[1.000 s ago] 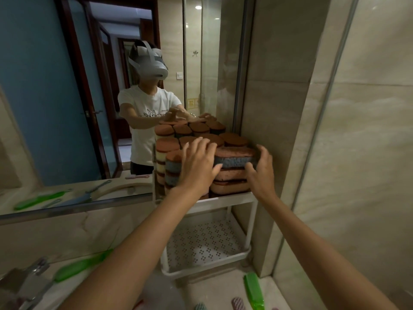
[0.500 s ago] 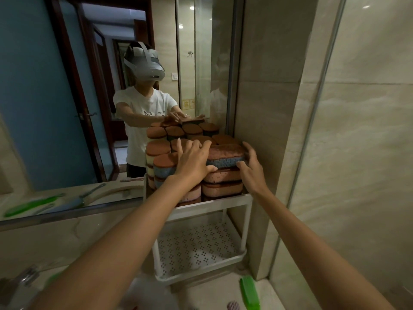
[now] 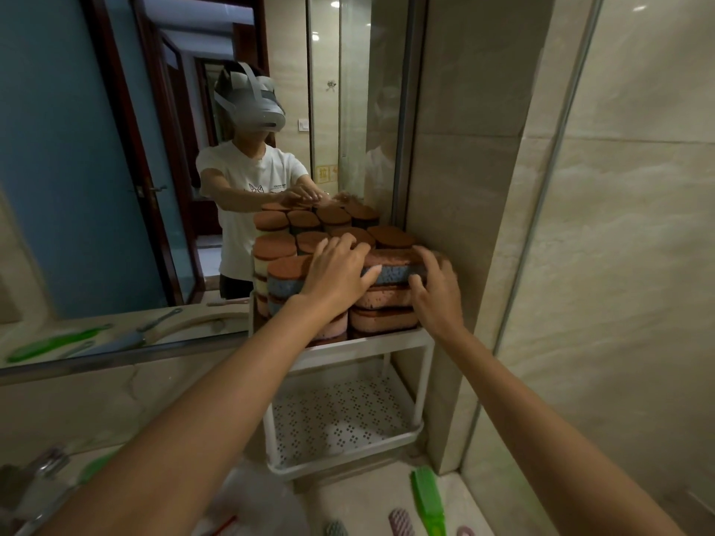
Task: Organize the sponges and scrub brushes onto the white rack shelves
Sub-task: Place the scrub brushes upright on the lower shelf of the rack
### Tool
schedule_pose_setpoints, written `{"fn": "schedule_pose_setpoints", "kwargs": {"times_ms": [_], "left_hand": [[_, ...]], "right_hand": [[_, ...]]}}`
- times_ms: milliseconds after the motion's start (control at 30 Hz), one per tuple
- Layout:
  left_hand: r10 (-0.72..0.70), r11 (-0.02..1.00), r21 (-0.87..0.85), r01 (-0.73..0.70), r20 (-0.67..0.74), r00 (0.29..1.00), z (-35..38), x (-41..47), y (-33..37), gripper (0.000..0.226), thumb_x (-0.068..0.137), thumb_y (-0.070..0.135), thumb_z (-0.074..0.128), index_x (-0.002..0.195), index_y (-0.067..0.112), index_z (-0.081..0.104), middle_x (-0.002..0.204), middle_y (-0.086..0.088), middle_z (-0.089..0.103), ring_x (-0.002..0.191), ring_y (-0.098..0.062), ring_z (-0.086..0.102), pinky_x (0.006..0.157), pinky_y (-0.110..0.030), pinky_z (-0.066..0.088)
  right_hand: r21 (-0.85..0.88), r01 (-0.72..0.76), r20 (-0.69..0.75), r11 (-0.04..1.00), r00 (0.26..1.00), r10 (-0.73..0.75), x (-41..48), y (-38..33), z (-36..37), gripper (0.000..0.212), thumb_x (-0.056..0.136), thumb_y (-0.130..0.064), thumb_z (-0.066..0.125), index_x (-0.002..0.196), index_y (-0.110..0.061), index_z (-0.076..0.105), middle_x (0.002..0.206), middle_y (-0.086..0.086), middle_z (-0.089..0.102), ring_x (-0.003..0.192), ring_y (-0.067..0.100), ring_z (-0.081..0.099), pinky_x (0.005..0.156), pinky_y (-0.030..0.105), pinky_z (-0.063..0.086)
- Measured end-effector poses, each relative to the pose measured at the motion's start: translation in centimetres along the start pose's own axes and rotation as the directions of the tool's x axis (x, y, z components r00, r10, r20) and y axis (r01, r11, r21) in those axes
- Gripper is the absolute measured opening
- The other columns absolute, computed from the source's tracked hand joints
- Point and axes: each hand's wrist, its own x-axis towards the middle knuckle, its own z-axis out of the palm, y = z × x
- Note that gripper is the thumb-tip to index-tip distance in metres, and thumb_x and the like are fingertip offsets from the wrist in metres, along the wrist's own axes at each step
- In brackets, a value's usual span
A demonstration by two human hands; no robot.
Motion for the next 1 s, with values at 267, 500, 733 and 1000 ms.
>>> {"fn": "schedule_pose_setpoints", "kwargs": {"times_ms": [267,500,733,1000], "left_hand": [[-0.106,0.942,-0.336,0.022,-0.236,0.966,-0.9,-8.8,1.2,0.025,0.091,0.018,0.051,0.104,0.001,0.065,0.100,-0.016,0.064,0.092,-0.031,0.062,0.076,-0.040,0.051],[-0.500,0.715,-0.357,0.601,0.339,0.797,7.0,-23.4,-0.1,0.023,0.090,0.015,0.051,0.107,0.006,0.064,0.108,-0.018,0.067,0.102,-0.032,0.062,0.084,-0.034,0.045],[-0.564,0.559,-0.080,0.825,0.693,0.449,12.2,-34.7,-1.0,0.025,0.091,0.014,0.049,0.109,0.002,0.061,0.119,-0.018,0.064,0.113,-0.032,0.058,0.094,-0.035,0.046],[-0.522,0.533,-0.051,0.845,0.766,0.375,13.8,-36.3,-0.1,0.025,0.090,0.015,0.049,0.109,0.004,0.062,0.119,-0.016,0.064,0.112,-0.032,0.057,0.090,-0.032,0.044]], "right_hand": [[0.163,0.128,-0.198,0.978,0.976,-0.095,-9.1,-2.9,2.1,0.041,0.080,-0.016,0.040,0.114,0.001,0.055,0.117,0.018,0.052,0.100,0.016,0.049,0.082,0.011,0.034],[0.063,-0.279,0.402,0.958,0.886,0.231,-23.5,1.4,7.4,0.032,0.085,-0.006,0.052,0.116,-0.003,0.056,0.113,0.016,0.061,0.098,0.029,0.059,0.086,0.034,0.045],[-0.544,-0.348,0.440,0.763,0.656,0.613,-34.8,8.3,7.5,0.057,0.085,-0.038,0.060,0.125,0.000,0.045,0.114,0.020,0.054,0.108,0.038,0.054,0.084,0.042,0.047],[-0.549,-0.495,0.410,0.673,0.543,0.733,-37.0,10.2,6.4,0.046,0.082,-0.036,0.064,0.113,-0.005,0.050,0.107,0.013,0.062,0.098,0.030,0.061,0.079,0.039,0.052]]}}
